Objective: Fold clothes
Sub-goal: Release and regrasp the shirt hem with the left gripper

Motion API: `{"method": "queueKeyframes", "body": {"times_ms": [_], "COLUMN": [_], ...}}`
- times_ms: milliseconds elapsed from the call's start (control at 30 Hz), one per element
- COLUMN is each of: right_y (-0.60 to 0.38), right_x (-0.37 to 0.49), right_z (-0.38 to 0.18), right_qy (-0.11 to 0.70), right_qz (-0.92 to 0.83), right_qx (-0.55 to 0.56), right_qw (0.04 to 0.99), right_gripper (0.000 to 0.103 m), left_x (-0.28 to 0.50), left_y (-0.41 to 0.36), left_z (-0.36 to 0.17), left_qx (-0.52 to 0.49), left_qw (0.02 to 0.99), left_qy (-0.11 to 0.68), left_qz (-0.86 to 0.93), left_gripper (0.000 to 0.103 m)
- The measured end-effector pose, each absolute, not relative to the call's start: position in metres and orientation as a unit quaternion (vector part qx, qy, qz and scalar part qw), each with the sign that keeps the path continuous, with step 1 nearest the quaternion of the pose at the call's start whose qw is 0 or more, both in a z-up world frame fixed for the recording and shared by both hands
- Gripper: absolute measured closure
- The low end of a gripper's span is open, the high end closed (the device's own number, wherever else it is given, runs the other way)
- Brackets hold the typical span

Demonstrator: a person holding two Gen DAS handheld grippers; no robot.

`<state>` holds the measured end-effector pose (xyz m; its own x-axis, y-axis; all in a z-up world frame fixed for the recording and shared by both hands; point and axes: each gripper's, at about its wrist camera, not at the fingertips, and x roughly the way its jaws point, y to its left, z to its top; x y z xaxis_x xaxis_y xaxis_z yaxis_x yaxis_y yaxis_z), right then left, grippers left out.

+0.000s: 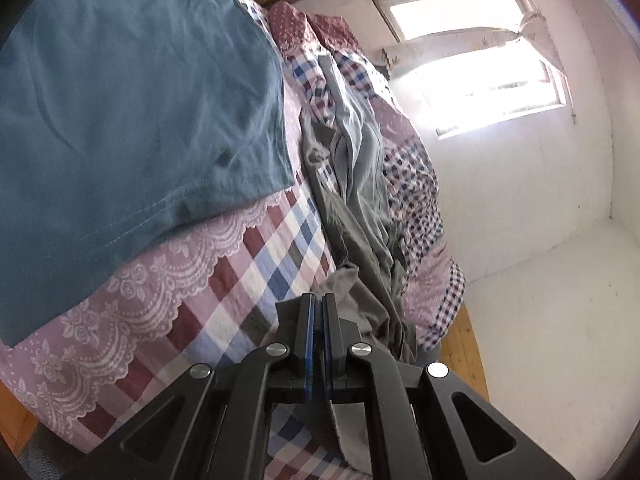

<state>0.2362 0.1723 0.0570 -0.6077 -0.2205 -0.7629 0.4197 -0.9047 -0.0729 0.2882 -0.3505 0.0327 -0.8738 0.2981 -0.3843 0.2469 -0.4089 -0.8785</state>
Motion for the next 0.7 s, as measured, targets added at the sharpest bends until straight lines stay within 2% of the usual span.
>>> {"method": "queueKeyframes", "body": {"times_ms": [200, 533, 700], "right_y": [0.203, 0.201, 0.205], "right_x": [0.247, 0.251, 0.244], "right_z": [0.055, 0.037, 0.045], "right_qy": [0.117, 0.176, 0.149], "right_qz": [-0.889, -0.878, -0.892], "right_qx": [0.416, 0.424, 0.405], "right_qw": [0.151, 0.136, 0.136], "right_gripper": [0.056, 0.056, 0.056], "left_x": [0.281, 0.268, 0.270], "left_y": [-0.347, -0.331, -0.334], "left_z": [0.034, 0.033, 0.030], "left_qx": [-0.242, -0.256, -0.261], "left_qw": [-0.011, -0.018, -0.022], "left_qy": [-0.548, -0.541, -0.541], "left_qz": [0.801, 0.801, 0.799], "left_gripper": [0.101, 0.101, 0.101]}}
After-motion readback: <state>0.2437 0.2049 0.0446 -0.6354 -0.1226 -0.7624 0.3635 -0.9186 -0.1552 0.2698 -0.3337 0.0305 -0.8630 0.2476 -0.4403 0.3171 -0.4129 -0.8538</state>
